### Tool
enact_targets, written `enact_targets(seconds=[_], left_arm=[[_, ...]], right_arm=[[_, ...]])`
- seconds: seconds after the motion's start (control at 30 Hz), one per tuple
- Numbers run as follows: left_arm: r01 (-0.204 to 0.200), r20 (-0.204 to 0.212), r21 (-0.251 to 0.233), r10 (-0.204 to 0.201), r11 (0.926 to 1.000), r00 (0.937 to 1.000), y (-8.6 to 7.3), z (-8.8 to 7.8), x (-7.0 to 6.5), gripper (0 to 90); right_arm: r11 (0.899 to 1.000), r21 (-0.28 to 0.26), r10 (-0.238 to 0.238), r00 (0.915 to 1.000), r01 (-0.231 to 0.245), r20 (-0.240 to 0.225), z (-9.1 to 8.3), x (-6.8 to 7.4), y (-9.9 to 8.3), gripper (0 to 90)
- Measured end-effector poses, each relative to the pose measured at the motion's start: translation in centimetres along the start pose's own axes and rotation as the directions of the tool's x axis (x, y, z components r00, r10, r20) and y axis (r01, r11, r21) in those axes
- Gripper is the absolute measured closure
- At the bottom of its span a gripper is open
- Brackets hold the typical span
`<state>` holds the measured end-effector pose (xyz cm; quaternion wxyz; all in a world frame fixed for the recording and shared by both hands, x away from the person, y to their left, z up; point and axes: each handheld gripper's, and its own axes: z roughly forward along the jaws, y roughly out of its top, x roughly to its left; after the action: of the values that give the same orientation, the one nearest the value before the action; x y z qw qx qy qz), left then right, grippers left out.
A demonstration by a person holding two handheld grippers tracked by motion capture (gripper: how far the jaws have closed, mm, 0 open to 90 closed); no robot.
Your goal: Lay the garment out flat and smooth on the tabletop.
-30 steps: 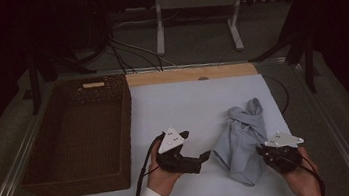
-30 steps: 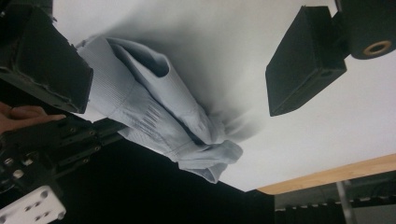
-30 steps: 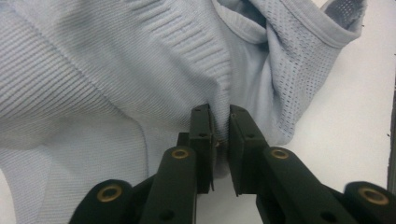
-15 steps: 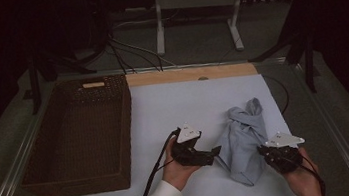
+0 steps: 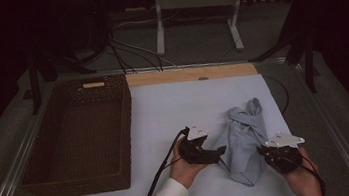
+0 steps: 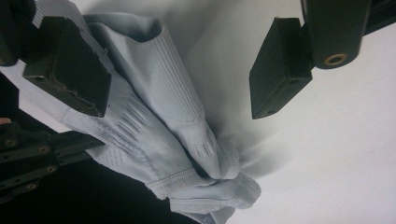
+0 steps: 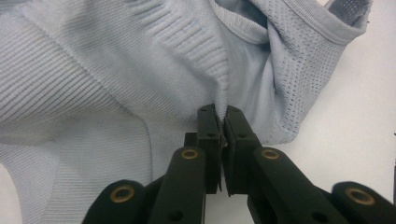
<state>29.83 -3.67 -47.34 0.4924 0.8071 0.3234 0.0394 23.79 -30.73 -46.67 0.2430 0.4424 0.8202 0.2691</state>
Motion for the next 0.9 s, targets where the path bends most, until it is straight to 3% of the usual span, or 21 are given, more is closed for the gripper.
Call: enact_targets(seconds=[0.17,0.3,0.33,0.43,0.47,0.5,0.77,0.9], left_arm=[[0.011,0.012,0.037,-0.012,0.9993,0.9999,-0.1,0.4,0.3,35.8],[0.030,0.027,0.080,-0.033,0.9964,0.9991,-0.3,0.9,0.5,53.5],[0.037,0.035,0.094,-0.041,0.9949,0.9986,-0.3,1.1,0.6,53.5],[0.044,0.037,0.123,-0.049,0.9914,0.9981,-0.5,1.5,0.7,69.2],[0.045,0.042,0.123,-0.051,0.9914,0.9978,-0.5,1.5,0.7,82.0],[0.042,0.048,0.121,-0.048,0.9918,0.9977,-0.5,1.5,0.6,84.4],[0.024,0.021,0.121,-0.027,0.9923,0.9994,-0.5,0.6,0.9,86.5],[0.036,0.002,0.102,-0.036,0.9942,0.9993,-0.7,-0.5,1.4,86.6]], right_arm=[[1.000,-0.002,-0.005,1.0000,0.005,-0.002,0.0,0.1,0.0,86.6],[1.000,-0.002,-0.008,1.0000,0.008,-0.004,0.1,0.3,0.2,86.6],[1.000,-0.003,-0.008,1.0000,0.008,-0.005,0.1,0.3,0.2,86.6],[1.000,-0.005,-0.010,0.9999,0.010,-0.006,0.2,0.4,0.2,86.6],[1.000,-0.006,-0.008,0.9999,0.008,-0.006,0.2,0.4,0.3,86.7],[1.000,-0.007,-0.008,0.9999,0.008,-0.007,0.2,0.5,0.3,86.7],[0.999,-0.020,-0.036,0.9993,0.036,-0.011,0.9,1.1,1.2,86.8],[0.998,-0.029,-0.048,0.9987,0.047,-0.015,1.3,1.6,1.9,86.9]])
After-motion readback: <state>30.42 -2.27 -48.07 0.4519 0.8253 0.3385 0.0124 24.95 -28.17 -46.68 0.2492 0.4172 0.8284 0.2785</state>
